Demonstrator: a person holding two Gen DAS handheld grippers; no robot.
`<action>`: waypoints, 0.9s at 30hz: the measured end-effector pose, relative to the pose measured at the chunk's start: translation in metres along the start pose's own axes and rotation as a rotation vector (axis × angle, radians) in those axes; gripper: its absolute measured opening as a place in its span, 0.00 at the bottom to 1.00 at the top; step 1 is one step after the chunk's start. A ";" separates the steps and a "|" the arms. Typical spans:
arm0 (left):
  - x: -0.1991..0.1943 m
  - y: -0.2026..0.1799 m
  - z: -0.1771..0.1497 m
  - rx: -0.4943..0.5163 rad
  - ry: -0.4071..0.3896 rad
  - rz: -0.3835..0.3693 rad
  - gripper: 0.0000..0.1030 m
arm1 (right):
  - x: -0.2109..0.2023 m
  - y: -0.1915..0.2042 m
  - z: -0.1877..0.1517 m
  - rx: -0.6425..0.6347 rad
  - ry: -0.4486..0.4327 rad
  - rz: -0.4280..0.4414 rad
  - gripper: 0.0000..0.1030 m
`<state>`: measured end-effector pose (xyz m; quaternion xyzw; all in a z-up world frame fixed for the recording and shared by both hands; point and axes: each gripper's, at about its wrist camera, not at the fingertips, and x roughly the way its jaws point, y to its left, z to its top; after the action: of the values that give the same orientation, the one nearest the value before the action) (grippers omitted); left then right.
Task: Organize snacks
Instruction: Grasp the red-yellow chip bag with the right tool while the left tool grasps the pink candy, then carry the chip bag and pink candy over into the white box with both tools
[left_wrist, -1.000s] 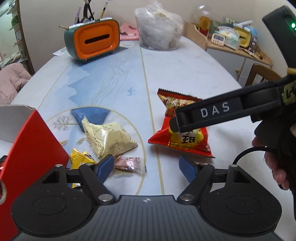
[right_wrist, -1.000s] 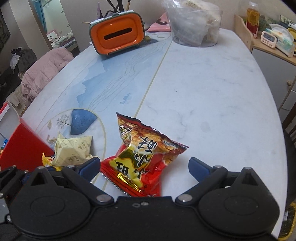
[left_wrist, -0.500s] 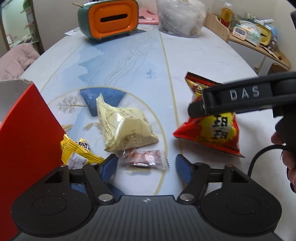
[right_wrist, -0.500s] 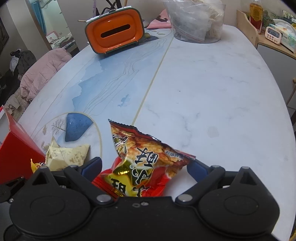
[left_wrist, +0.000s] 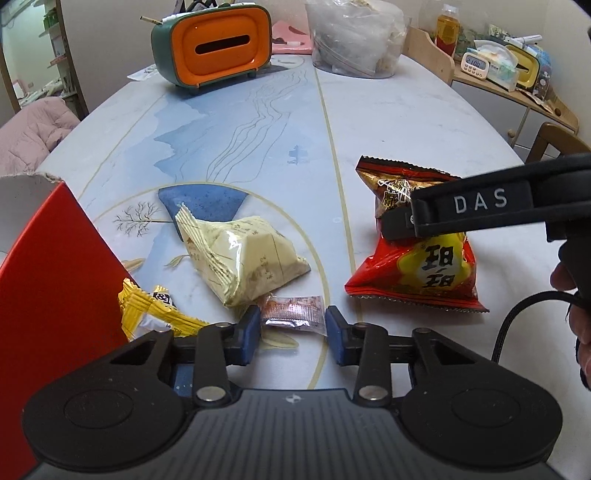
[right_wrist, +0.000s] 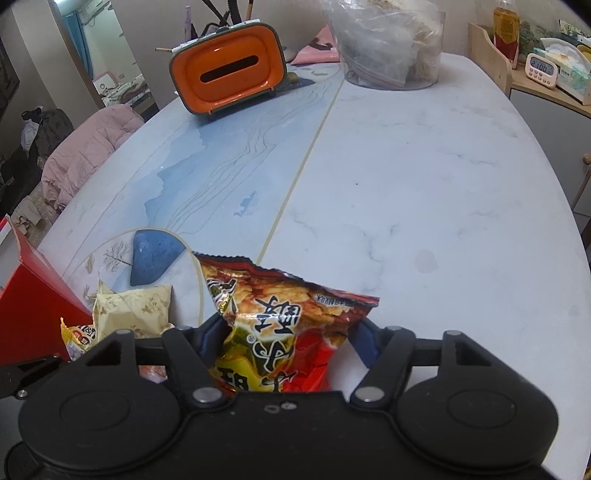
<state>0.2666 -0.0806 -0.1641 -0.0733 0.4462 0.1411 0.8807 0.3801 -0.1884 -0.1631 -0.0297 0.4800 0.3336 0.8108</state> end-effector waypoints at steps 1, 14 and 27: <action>-0.001 0.000 0.000 -0.003 0.002 -0.004 0.34 | -0.001 0.000 -0.001 -0.001 -0.004 -0.002 0.62; -0.033 0.008 -0.017 -0.054 0.016 -0.074 0.32 | -0.041 0.008 -0.026 -0.003 -0.026 0.005 0.58; -0.102 0.022 -0.033 -0.047 -0.008 -0.136 0.32 | -0.112 0.042 -0.056 -0.026 -0.048 0.015 0.58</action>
<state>0.1770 -0.0866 -0.1014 -0.1235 0.4334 0.0914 0.8880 0.2780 -0.2335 -0.0923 -0.0285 0.4564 0.3465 0.8190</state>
